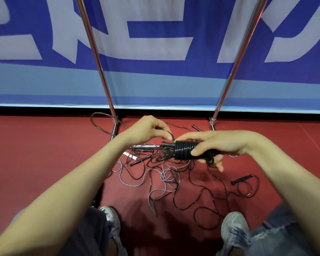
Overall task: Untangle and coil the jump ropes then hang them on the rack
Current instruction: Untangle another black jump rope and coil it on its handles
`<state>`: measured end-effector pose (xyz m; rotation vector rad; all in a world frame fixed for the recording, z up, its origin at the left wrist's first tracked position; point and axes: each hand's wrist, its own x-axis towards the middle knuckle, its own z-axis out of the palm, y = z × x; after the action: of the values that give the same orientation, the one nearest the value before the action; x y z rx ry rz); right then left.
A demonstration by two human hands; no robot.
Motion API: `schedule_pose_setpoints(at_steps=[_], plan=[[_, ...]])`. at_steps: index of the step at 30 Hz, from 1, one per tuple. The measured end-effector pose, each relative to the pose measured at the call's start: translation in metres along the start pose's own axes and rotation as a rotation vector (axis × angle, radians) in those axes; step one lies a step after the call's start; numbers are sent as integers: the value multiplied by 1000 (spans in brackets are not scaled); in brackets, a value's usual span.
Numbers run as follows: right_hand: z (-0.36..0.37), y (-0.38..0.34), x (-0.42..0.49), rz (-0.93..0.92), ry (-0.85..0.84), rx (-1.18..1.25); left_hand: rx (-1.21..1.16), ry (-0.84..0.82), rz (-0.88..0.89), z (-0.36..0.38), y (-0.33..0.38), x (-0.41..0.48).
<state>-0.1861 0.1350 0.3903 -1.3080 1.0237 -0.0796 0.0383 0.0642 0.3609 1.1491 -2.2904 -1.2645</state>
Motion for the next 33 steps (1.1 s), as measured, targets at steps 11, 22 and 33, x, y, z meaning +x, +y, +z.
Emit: schedule_pose_setpoints(at_steps=[11, 22, 33], plan=[[-6, 6, 12, -42, 487, -201, -146, 340, 60, 24, 27, -3], [-5, 4, 20, -279, 748, -74, -361, 468, 54, 18, 31, -8], [-7, -16, -7, -407, 422, 234, -462, 142, -87, 10, 14, -11]])
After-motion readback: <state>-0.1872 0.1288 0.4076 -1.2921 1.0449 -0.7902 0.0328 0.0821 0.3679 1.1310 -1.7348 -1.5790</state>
